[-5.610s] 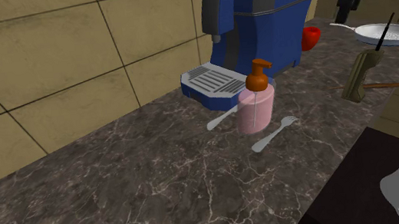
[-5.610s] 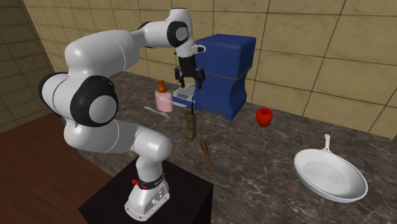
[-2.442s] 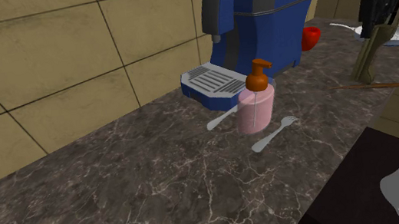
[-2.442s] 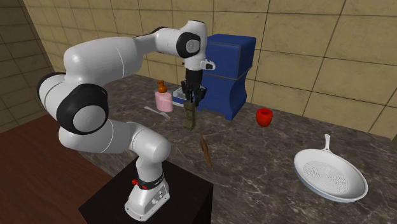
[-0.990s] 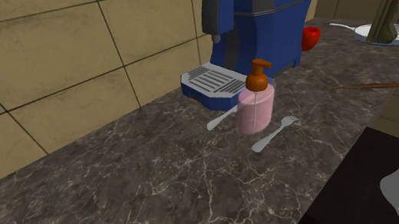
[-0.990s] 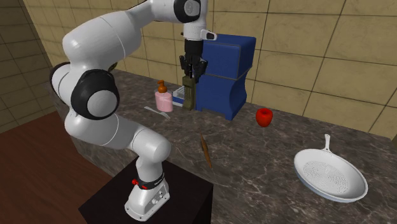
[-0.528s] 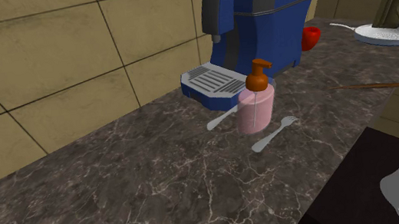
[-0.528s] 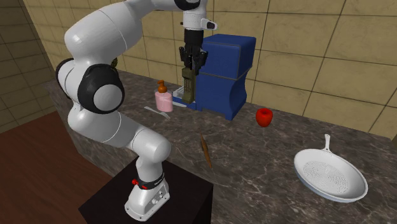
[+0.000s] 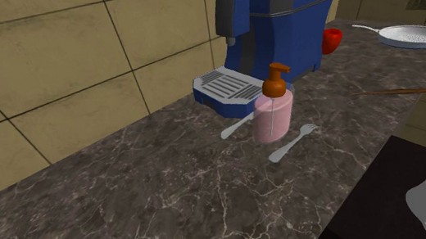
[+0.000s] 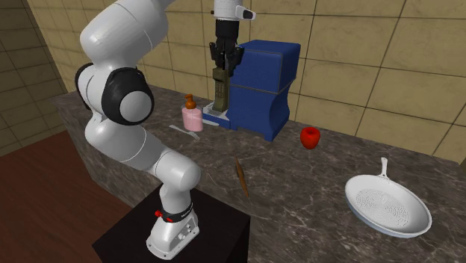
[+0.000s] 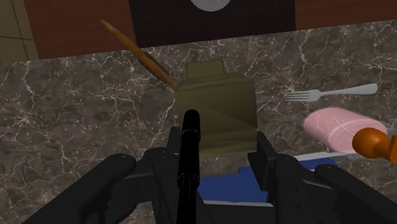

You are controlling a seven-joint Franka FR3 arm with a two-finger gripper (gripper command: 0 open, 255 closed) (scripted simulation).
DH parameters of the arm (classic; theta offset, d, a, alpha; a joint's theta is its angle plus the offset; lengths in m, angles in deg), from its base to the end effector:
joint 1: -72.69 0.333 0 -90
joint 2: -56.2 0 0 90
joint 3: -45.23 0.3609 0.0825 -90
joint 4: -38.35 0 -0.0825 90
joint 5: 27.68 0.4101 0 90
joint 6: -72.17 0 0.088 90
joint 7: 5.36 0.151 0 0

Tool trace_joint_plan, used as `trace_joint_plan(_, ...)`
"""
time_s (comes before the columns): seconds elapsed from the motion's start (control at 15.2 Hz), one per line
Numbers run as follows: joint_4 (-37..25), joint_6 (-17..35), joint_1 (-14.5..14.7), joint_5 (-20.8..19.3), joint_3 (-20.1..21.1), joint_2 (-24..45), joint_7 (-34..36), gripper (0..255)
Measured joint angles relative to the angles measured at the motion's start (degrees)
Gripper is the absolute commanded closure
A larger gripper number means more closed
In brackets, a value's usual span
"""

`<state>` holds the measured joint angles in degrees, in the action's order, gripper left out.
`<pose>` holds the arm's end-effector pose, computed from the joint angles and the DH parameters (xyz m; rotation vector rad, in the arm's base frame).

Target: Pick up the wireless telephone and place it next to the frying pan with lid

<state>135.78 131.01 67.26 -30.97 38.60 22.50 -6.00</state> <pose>0.2634 -0.0901 0.7744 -3.0997 0.3184 0.1363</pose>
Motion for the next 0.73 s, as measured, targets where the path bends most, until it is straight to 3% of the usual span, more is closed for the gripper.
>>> trace_joint_plan(0.73, -15.0, -7.9, 0.2, -0.1, -0.9, 7.1, -1.5, 255)
